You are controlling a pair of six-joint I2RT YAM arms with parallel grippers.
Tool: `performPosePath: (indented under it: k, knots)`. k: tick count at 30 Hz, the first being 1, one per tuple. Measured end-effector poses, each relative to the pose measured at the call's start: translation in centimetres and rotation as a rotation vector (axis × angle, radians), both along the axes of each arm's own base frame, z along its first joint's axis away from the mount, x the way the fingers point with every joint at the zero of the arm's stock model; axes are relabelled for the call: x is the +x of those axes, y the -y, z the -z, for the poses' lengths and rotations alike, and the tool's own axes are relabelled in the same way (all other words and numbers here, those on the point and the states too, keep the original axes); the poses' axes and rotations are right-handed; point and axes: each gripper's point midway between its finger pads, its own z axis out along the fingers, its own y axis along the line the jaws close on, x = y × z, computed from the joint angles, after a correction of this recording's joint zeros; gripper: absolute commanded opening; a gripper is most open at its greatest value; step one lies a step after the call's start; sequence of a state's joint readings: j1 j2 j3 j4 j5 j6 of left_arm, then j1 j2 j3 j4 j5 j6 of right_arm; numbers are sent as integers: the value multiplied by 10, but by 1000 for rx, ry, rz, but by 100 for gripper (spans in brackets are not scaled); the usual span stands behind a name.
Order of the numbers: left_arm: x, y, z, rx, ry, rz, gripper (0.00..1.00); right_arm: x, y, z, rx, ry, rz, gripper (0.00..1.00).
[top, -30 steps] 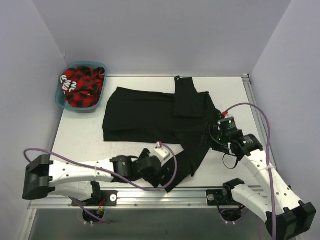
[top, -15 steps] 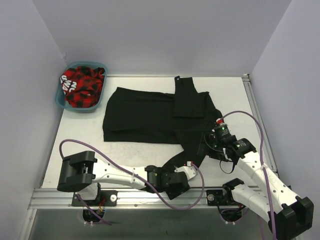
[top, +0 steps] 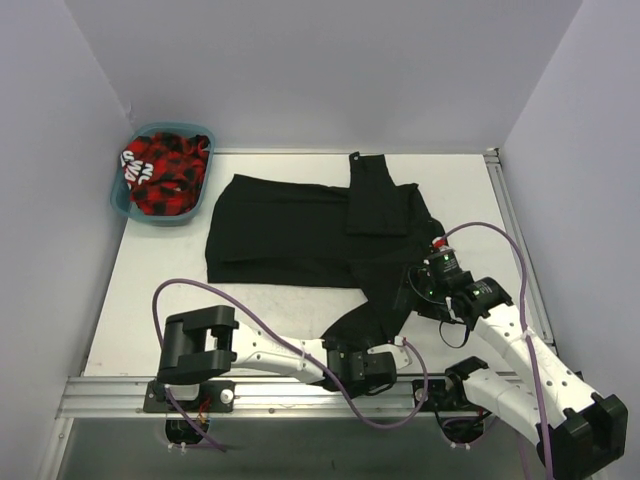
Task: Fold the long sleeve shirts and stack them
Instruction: Fold the shirt
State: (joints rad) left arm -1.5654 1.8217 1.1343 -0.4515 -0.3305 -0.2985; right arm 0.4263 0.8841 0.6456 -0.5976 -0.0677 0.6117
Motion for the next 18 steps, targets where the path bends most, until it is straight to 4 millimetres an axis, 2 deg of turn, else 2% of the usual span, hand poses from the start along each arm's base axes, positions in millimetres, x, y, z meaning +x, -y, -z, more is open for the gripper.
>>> performPosePath:
  k: [2,4,14,18]
  knots:
    - [3,-1,3,13,3,-10,62,0,0,-1,3,5,1,88]
    - [4,-1,3,13,-4,-19,57,1,0,-2,6,11,2,88]
    - [8,-2,2,-5,-76,-38,56,1,0,-2,6,14,2,87]
    - [30,-9,0,-31,-120,-104,56,1,0,-2,5,13,2,88]
